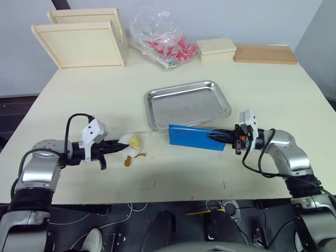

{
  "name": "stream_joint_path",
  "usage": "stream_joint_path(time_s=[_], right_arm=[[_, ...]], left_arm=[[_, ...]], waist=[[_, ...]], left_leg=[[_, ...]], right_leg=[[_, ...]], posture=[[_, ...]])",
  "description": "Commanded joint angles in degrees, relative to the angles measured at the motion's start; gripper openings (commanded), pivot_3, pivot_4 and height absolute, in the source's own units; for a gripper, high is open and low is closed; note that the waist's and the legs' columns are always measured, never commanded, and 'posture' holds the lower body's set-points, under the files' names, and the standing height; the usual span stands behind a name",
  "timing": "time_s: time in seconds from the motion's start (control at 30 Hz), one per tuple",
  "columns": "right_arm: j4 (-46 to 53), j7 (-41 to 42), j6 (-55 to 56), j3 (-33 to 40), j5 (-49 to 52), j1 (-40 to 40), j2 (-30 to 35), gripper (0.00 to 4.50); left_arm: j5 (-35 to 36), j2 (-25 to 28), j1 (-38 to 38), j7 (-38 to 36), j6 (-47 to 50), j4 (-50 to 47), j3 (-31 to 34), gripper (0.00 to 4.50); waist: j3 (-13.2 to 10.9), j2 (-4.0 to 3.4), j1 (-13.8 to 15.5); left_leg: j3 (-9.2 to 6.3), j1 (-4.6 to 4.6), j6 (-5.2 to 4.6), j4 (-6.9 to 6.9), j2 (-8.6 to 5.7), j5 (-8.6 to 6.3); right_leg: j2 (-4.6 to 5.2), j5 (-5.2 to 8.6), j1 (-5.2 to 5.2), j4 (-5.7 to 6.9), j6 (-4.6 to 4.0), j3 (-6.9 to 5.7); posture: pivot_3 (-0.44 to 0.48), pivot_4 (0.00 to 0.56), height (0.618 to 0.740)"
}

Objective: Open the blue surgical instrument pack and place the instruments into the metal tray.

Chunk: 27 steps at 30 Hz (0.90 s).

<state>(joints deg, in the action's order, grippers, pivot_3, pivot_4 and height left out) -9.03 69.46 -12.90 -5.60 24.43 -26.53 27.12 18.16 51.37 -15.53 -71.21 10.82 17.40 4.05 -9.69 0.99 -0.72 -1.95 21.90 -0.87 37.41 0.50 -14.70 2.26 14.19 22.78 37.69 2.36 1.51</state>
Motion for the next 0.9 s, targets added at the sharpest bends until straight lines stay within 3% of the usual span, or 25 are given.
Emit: stream_joint_path(time_s=[0.03,0.47,0.6,0.9], right_arm=[[5.84,0.36,-3.51,5.42,7.55,-0.66,-0.09,0.00],[10.41,-5.84,-10.20,10.09,16.05,-1.66,-4.42,0.00],[10.28,-2.70,-6.27,5.75,9.66,-0.48,-1.19,0.00],[6.66,3.64,5.36,-2.46,-2.42,-0.84,2.89,0.00]], left_arm=[[-1.40,-1.93,1.61,0.24,1.24,3.03,-1.60,0.07],[-2.21,-3.18,0.30,-1.08,-1.73,6.44,-1.64,0.07],[-1.51,-3.56,-0.58,-1.88,-3.33,7.47,-0.79,0.07],[4.74,2.43,-5.66,-15.23,0.21,8.67,3.21,0.07]], waist=[[0.04,-0.07,0.17],[0.06,-0.12,0.17],[0.07,-0.12,0.26],[0.01,-0.01,-0.35]], left_leg=[[0.00,-0.02,0.00,0.00,-0.02,0.00],[-0.02,-0.02,0.00,0.01,-0.09,0.00],[-0.01,0.00,0.00,0.01,-0.17,0.00],[-0.02,0.08,0.00,0.00,-0.14,0.00]], right_leg=[[0.02,0.00,-0.02,0.00,0.00,0.00],[0.16,-0.01,-0.02,0.02,0.01,-0.06],[0.28,-0.01,-0.02,0.01,0.03,-0.11],[0.14,0.01,0.03,-0.01,0.03,-0.19]], posture=[[0.000,0.150,0.740],[0.000,0.150,0.740],[0.000,0.150,0.740],[0.000,0.150,0.740]])
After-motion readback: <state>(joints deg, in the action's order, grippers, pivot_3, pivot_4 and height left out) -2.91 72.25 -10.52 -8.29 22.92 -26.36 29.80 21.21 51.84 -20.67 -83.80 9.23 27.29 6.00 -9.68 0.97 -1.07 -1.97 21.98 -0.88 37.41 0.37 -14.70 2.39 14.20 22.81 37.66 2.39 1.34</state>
